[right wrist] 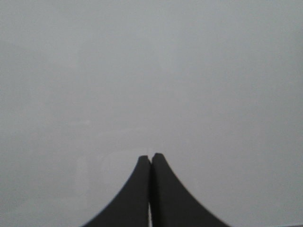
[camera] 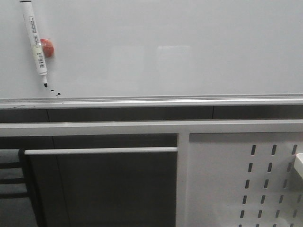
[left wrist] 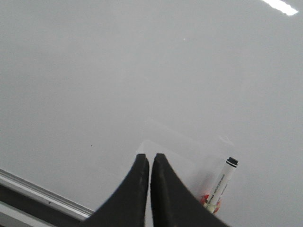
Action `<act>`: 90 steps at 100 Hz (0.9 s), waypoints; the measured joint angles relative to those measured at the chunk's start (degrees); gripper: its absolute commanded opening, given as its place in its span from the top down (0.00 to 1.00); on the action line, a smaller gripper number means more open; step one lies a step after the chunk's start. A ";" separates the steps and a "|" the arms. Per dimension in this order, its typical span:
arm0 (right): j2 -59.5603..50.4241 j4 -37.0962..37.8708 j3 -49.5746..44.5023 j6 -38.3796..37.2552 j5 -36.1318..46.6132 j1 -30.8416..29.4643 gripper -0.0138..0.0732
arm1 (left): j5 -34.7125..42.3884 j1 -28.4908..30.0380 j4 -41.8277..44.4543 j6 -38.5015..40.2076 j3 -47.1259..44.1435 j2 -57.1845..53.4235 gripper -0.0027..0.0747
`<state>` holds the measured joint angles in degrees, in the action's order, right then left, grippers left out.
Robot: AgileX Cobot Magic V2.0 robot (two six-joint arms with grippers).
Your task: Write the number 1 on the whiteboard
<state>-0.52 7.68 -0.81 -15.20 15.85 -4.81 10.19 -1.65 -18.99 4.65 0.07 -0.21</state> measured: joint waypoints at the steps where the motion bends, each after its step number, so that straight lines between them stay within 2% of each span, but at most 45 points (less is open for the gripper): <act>1: 0.00 0.00 0.00 -0.24 -0.22 0.00 0.92 | -0.20 0.00 -0.04 0.24 0.00 0.00 0.99; 20: 0.00 -0.26 2.69 -6.17 -12.17 0.00 0.92 | -5.54 0.00 2.15 0.78 1.09 0.00 0.99; 44: 0.00 -0.39 10.51 -6.94 -26.78 0.00 0.92 | -11.17 0.00 11.90 0.78 8.31 3.51 0.99; 72: 2.04 -1.11 12.29 -7.07 -28.84 0.00 0.92 | -13.02 0.00 15.10 0.45 14.16 13.07 0.99; 90: 4.21 -2.35 15.95 -5.39 -31.69 0.79 0.92 | -13.00 -2.54 15.65 0.45 17.08 17.23 0.99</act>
<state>3.69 5.32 15.14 -20.59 -15.84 -4.01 -2.81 -4.20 -3.34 5.10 17.15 17.01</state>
